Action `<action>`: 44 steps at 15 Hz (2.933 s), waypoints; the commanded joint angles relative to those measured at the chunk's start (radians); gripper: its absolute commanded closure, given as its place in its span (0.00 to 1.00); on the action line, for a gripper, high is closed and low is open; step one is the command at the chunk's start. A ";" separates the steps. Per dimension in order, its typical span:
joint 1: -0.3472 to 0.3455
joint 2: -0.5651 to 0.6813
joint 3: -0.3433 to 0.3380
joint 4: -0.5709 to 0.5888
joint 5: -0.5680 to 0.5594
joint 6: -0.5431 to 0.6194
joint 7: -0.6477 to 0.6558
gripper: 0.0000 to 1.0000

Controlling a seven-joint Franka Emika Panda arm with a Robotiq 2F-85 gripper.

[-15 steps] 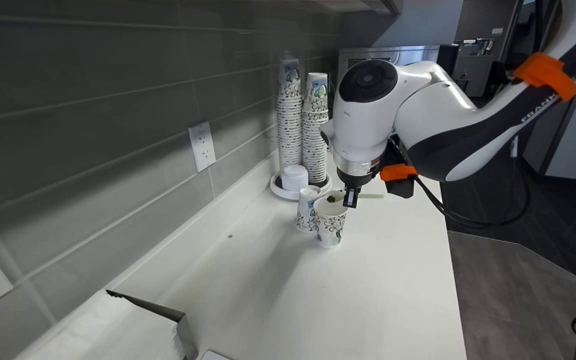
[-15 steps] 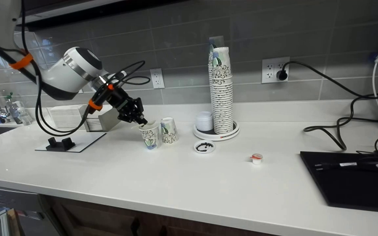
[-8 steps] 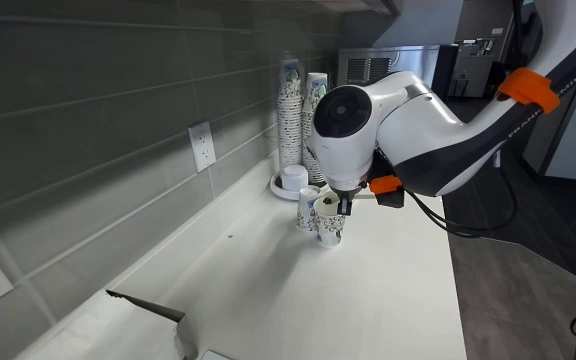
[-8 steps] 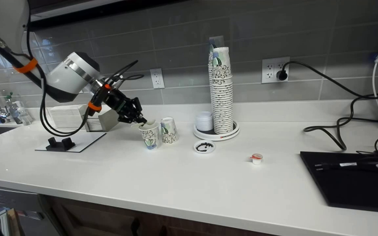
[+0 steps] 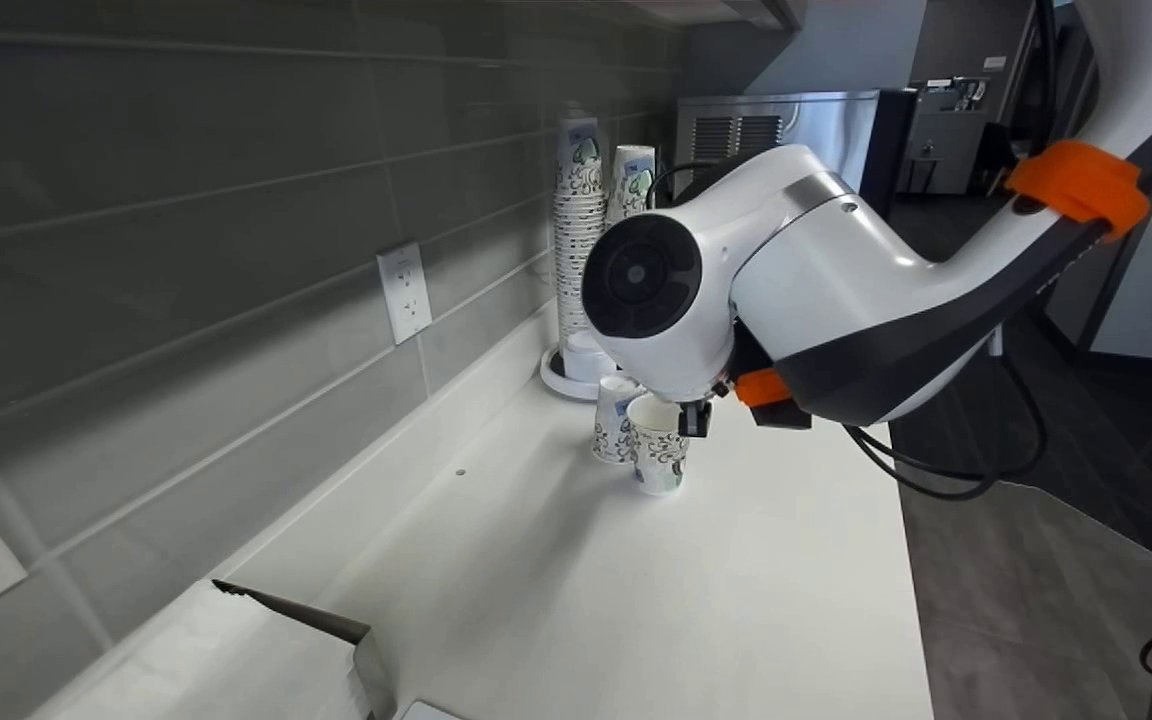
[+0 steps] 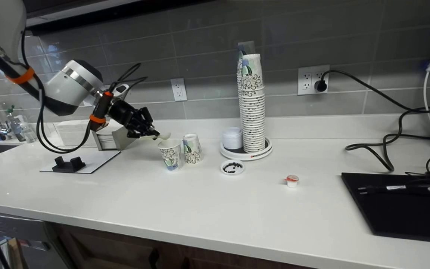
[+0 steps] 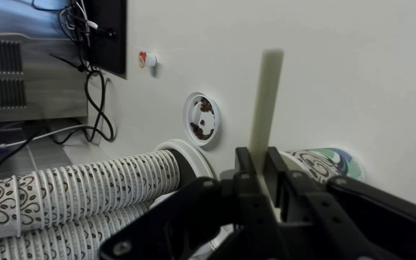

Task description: Place some coffee beans from the white lid in the cup on the left using the white spoon.

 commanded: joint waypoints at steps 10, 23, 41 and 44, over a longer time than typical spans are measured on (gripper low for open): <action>0.010 0.094 0.022 0.029 -0.191 -0.153 0.112 0.97; -0.045 -0.081 0.034 -0.013 -0.001 0.027 0.056 0.97; -0.277 -0.439 -0.288 -0.363 0.482 0.840 -0.303 0.86; -0.270 -0.439 -0.273 -0.357 0.482 0.835 -0.295 0.86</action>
